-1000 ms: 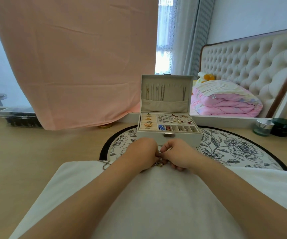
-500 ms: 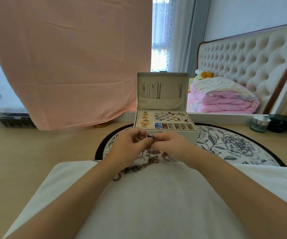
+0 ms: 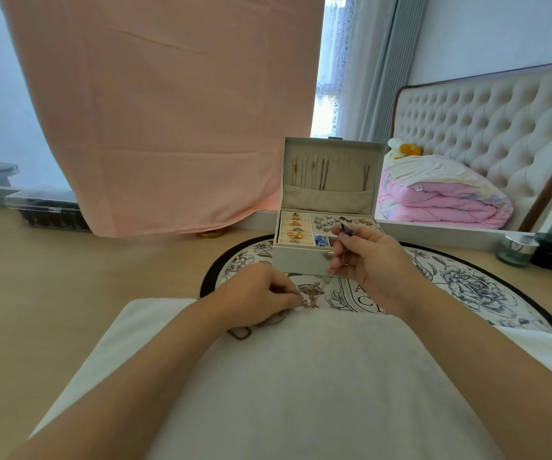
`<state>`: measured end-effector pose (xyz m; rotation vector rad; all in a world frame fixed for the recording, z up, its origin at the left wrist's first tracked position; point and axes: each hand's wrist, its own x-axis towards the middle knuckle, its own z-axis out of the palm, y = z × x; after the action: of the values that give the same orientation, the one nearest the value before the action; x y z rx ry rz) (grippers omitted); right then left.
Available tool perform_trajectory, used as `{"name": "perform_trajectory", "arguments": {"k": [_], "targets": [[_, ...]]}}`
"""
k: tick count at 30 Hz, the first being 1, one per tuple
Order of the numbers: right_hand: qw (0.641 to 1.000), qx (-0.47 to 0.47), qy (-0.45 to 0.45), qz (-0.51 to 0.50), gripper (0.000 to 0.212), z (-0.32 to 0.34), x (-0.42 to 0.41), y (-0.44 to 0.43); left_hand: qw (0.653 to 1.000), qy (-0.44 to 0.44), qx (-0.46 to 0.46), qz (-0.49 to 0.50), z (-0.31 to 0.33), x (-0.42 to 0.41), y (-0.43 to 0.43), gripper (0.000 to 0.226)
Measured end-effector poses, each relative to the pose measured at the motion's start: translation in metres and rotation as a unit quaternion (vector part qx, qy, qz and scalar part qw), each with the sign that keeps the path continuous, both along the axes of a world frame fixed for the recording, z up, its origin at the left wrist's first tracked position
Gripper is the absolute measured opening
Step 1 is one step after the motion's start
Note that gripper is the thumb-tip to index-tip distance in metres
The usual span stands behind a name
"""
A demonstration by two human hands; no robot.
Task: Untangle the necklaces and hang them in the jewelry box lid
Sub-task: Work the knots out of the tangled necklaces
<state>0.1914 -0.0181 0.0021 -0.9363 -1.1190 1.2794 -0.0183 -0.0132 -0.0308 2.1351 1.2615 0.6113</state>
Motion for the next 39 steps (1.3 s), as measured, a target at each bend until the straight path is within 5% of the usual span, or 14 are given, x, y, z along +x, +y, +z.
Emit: {"name": "perform_trajectory", "arguments": {"k": [5, 7, 11, 17, 29, 36, 39], "targets": [[0.999, -0.018, 0.002, -0.034, 0.021, -0.003, 0.006, 0.005, 0.948, -0.278, -0.148, 0.037, 0.006, -0.004, -0.002, 0.018], [0.999, -0.031, -0.018, -0.034, 0.022, -0.004, 0.007, 0.006, 0.932, -0.316, -0.173, 0.046, 0.008, -0.004, -0.003, 0.020], [0.982, -0.020, -0.186, -0.022, 0.024, -0.008, 0.005, 0.005, 0.957, -0.260, -0.110, 0.062, 0.006, -0.006, 0.001, 0.022], [0.887, 0.064, -0.456, 0.006, 0.006, -0.012, -0.002, -0.005, 0.990, -0.127, 0.014, 0.057, 0.004, -0.012, 0.006, 0.013], [0.890, 0.081, -0.446, 0.044, 0.010, -0.014, -0.004, -0.004, 0.981, -0.184, 0.052, 0.024, -0.003, -0.009, 0.007, 0.023], [0.947, 0.059, -0.309, 0.072, 0.015, -0.013, -0.010, -0.009, 0.922, -0.367, -0.122, 0.018, 0.003, 0.005, 0.001, 0.027], [0.964, 0.052, -0.247, 0.082, 0.013, -0.014, -0.012, -0.009, 0.939, -0.322, -0.115, 0.039, 0.006, 0.004, 0.001, 0.018]]}}
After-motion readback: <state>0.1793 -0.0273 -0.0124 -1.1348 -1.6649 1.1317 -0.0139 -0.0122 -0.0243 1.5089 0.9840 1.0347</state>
